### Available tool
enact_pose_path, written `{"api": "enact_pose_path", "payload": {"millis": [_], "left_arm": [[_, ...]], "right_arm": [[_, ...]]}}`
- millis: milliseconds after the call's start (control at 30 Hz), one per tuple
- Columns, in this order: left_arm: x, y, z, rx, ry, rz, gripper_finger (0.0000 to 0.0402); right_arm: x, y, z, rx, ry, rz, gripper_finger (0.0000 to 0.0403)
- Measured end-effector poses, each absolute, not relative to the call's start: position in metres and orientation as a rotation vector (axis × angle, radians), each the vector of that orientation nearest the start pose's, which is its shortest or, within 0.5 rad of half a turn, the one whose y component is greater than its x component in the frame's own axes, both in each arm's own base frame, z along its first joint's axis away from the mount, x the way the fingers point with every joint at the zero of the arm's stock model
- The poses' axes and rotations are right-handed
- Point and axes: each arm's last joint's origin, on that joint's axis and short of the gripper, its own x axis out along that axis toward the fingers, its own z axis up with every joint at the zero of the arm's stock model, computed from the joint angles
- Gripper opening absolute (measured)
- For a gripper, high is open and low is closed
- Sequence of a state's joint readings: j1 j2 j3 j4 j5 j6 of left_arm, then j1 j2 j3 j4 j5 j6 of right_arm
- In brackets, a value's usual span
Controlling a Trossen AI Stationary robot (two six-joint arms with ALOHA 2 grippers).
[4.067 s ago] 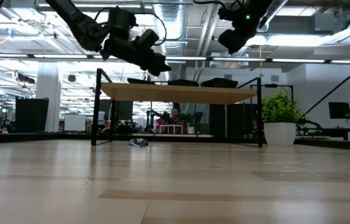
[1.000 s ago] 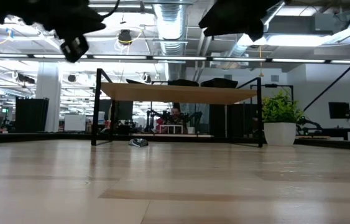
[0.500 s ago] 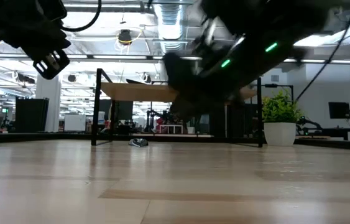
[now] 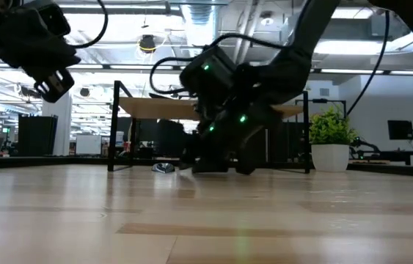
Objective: Pick & Place Mini shaped plates
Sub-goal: Stack the black drop shaped plate on the black drop shaped plate on the shelf
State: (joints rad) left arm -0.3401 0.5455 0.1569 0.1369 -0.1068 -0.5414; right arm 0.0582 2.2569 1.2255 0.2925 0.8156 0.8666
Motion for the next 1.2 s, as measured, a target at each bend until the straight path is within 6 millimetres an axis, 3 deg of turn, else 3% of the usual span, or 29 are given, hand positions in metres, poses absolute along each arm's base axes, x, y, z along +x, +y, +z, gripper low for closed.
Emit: {"api": "enact_pose_path", "payload": {"millis": [233, 467, 833, 967, 1200], "left_arm": [[0.124, -0.041, 0.166, -0.544, 0.313, -0.157, 0.0053], [0.123, -0.041, 0.164, -0.549, 0.32, -0.162, 0.0053], [0.123, -0.041, 0.164, -0.549, 0.32, -0.162, 0.0053], [0.123, -0.041, 0.164, -0.549, 0.32, -0.162, 0.0053], [0.123, -0.041, 0.164, -0.549, 0.32, -0.162, 0.0053]], "right_arm": [[0.451, 0.004, 0.06, 0.365, 0.356, -0.926, 0.0122], [0.455, -0.008, 0.063, 0.348, 0.361, -0.92, 0.0122], [0.465, -0.012, 0.069, 0.155, 0.446, -0.624, 0.0122], [0.467, -0.006, 0.07, 0.1, 0.47, -0.499, 0.0122], [0.468, 0.022, 0.072, -0.002, 0.474, -0.421, 0.0122]]}}
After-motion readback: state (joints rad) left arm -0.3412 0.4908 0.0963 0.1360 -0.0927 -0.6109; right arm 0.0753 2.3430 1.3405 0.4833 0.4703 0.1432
